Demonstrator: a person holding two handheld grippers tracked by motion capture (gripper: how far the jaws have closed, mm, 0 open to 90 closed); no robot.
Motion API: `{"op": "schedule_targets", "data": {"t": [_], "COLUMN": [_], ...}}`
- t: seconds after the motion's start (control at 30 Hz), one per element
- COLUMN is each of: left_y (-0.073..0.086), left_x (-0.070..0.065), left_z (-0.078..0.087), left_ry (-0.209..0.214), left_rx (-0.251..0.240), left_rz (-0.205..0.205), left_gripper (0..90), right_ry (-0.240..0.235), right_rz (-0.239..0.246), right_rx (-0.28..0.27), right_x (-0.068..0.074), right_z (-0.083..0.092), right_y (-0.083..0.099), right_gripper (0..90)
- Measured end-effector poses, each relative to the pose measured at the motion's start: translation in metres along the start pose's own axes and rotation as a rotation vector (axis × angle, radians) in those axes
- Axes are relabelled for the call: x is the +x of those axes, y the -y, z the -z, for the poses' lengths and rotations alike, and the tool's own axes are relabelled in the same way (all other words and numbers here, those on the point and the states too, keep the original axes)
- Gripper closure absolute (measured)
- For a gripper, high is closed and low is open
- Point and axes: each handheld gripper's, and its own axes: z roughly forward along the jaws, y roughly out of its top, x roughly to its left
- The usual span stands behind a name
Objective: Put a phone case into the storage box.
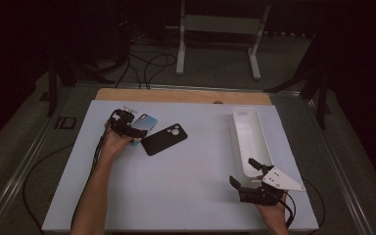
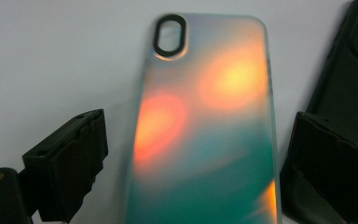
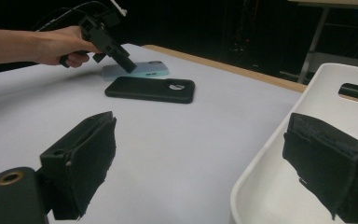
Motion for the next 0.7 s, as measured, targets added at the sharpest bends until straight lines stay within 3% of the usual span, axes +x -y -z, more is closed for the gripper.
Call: {"op": "schedule_targets", "data": {"t": [0.47, 0.7], "left_y": [-0.004, -0.002], "left_x": [0.000, 0.008], "left_z": [-0.013, -0.007], "left_ry": [-0.012, -0.034], "left_rx": [0.041, 0.059], "left_rz": [0.008, 0.041], "left_gripper": [10.8, 16.4], "right_ry": [-0.003, -0.003], "right_rz": [-0.001, -0.002], "right_rx": [0.000, 0.000], "right_x": [-0.001, -0.001], "right_z": [0.001, 0.001], "right_y": [0.000, 0.000], "right_gripper": [9.3, 9.3]}}
